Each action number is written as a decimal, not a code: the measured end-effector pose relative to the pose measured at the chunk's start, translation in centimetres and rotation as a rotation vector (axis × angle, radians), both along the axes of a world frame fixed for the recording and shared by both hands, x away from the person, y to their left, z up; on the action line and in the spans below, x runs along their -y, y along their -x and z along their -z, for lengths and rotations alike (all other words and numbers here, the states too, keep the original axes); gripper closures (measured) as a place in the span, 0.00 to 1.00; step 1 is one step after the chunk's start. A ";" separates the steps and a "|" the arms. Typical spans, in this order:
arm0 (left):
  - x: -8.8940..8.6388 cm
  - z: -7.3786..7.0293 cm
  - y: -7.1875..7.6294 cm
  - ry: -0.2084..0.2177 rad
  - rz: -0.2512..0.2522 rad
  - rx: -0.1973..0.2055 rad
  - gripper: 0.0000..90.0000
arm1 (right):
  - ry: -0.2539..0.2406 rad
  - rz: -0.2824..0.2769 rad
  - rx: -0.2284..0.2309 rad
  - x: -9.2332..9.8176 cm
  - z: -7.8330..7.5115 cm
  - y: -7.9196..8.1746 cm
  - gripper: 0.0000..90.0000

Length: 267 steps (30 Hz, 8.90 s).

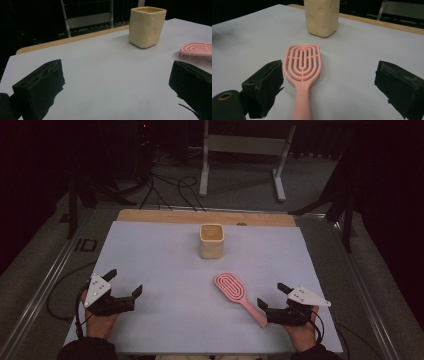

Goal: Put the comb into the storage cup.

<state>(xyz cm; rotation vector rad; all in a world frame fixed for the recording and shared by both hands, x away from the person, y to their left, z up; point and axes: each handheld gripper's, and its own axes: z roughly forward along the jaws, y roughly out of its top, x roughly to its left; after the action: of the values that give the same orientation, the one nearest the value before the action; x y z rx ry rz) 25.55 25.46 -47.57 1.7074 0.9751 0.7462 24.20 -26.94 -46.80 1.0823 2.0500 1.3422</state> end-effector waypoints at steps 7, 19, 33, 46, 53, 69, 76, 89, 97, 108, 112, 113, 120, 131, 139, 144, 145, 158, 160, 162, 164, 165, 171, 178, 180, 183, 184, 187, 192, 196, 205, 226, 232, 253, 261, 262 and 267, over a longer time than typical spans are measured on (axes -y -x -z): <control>0.2 0.1 0.1 -0.006 -0.011 0.008 0.00 | 0.017 -0.004 -0.032 -0.3 -0.2 -0.3 0.09; 0.2 0.3 -0.1 -0.014 -0.015 -0.005 0.00 | 0.093 -0.057 -0.125 -2.0 -0.2 -1.5 0.09; 0.5 0.5 -0.1 -0.028 -0.006 -0.006 0.00 | 0.176 -0.094 -0.177 -4.1 -0.9 -2.8 0.09; 0.6 0.7 -0.1 -0.029 -0.008 -0.003 0.00 | 0.250 -0.138 -0.225 -5.7 -1.4 -4.1 0.09; 0.6 0.7 -0.1 -0.031 -0.005 -0.006 0.00 | 0.302 -0.155 -0.261 -6.4 -1.3 -4.6 0.09; 0.7 0.8 -0.2 -0.031 0.003 -0.014 0.00 | 0.347 -0.157 -0.363 -6.9 0.0 -5.6 0.09; 0.8 0.9 -0.3 -0.031 0.005 -0.020 0.00 | 0.360 -0.161 -0.399 -7.0 0.6 -5.9 0.09; 0.8 1.0 -0.3 -0.026 0.010 -0.031 0.00 | 0.413 -0.198 -0.470 -7.9 1.6 -6.4 0.11; 0.9 1.0 -0.4 -0.029 0.013 -0.034 0.00 | 0.443 -0.215 -0.508 -8.2 2.0 -6.8 0.16; 0.9 1.1 -0.4 -0.031 0.015 -0.037 0.00 | 0.479 -0.211 -0.567 -8.7 2.3 -7.3 0.33; 0.9 1.1 -0.4 -0.030 0.015 -0.038 0.00 | 0.483 -0.202 -0.592 -8.7 2.4 -7.4 0.49; 0.9 1.1 -0.4 -0.029 0.015 -0.039 0.00 | 0.490 -0.204 -0.599 -8.7 2.4 -7.4 0.51; 0.9 1.1 -0.5 -0.031 0.017 -0.041 0.00 | 0.520 -0.201 -0.607 -9.0 2.4 -7.4 0.63; 1.0 1.2 -0.5 -0.030 0.017 -0.043 0.00 | 0.573 -0.195 -0.616 -9.3 2.3 -7.4 0.74; 0.9 1.2 -0.5 -0.029 0.015 -0.047 0.00 | 0.568 -0.189 -0.596 -9.2 2.3 -7.2 0.77; 0.9 1.2 -0.5 -0.029 0.015 -0.048 0.00 | 0.575 -0.192 -0.577 -9.2 2.3 -7.0 0.77; 0.9 1.2 -0.5 -0.031 0.014 -0.048 0.00 | 0.574 -0.190 -0.574 -9.2 2.3 -7.0 0.77; 1.0 1.2 -0.6 -0.029 0.010 -0.052 0.00 | 0.528 -0.142 -0.524 -8.8 2.0 -6.7 0.77; 1.0 1.3 -0.6 -0.028 0.011 -0.052 0.00 | 0.522 -0.138 -0.514 -8.7 1.8 -6.6 0.77; 1.0 1.3 -0.6 -0.032 0.012 -0.054 0.00 | 0.511 -0.134 -0.501 -8.6 1.7 -6.5 0.77; 1.1 1.3 -0.6 -0.033 0.013 -0.055 0.00 | 0.502 -0.130 -0.490 -8.5 1.5 -6.4 0.77; 1.1 1.3 -0.6 -0.033 0.013 -0.055 0.00 | 0.502 -0.130 -0.490 -8.5 1.5 -6.4 0.77; 1.1 1.3 -0.6 -0.030 0.013 -0.059 0.01 | 0.464 -0.116 -0.448 -8.3 1.3 -6.1 0.77; 1.3 1.4 -0.6 -0.034 0.018 -0.069 0.01 | 0.449 -0.099 -0.370 -8.5 1.1 -5.5 0.78; 1.4 1.4 -0.6 -0.040 0.022 -0.071 0.01 | 0.446 -0.093 -0.348 -8.5 1.1 -5.3 0.78; 1.6 1.4 -0.6 -0.041 0.024 -0.074 0.01 | 0.431 -0.079 -0.325 -8.5 1.1 -5.2 0.78; 1.6 1.4 -0.6 -0.041 0.024 -0.074 0.01 | 0.426 -0.075 -0.322 -8.4 1.1 -5.1 0.78; 1.6 1.5 -0.6 -0.044 0.025 -0.080 0.01 | 0.402 -0.066 -0.303 -8.3 1.2 -5.1 0.78; 1.8 1.6 -0.7 -0.044 0.027 -0.087 0.01 | 0.374 -0.059 -0.263 -8.3 1.0 -5.0 0.78; 1.8 1.6 -0.7 -0.045 0.030 -0.092 0.01 | 0.363 -0.056 -0.235 -8.3 0.7 -4.9 0.78; 2.5 1.7 -0.8 -0.045 0.055 -0.114 0.01 | 0.320 -0.041 -0.132 -8.6 0.2 -4.6 0.78; 7.6 -0.7 -1.2 0.073 0.177 -0.185 0.01 | 0.274 -0.024 -0.061 -8.8 -0.2 -3.9 0.78; 9.2 -1.6 -1.8 0.095 0.207 -0.179 0.00 | 0.265 -0.024 -0.050 -8.7 -0.4 -3.8 0.78; 15.5 -3.9 -4.0 0.106 0.295 -0.197 0.00 | 0.242 -0.032 -0.035 -9.3 -0.7 -3.3 0.78; 17.4 -3.8 -4.9 0.118 0.306 -0.223 0.00 | 0.235 -0.028 -0.030 -9.4 -0.7 -3.2 0.78; 17.4 -3.8 -4.9 0.118 0.306 -0.223 0.00 | 0.236 -0.028 -0.028 -9.4 -0.7 -3.2 0.78; 19.1 -3.6 -5.5 0.113 0.317 -0.245 0.00 | 0.241 -0.038 -0.023 -9.6 -0.6 -3.1 0.78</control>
<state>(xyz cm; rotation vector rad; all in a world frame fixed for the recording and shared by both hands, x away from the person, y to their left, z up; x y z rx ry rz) 31.02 6.35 -43.95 1.8250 0.8632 0.2757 27.33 -17.29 -46.17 0.9611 2.1915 1.0701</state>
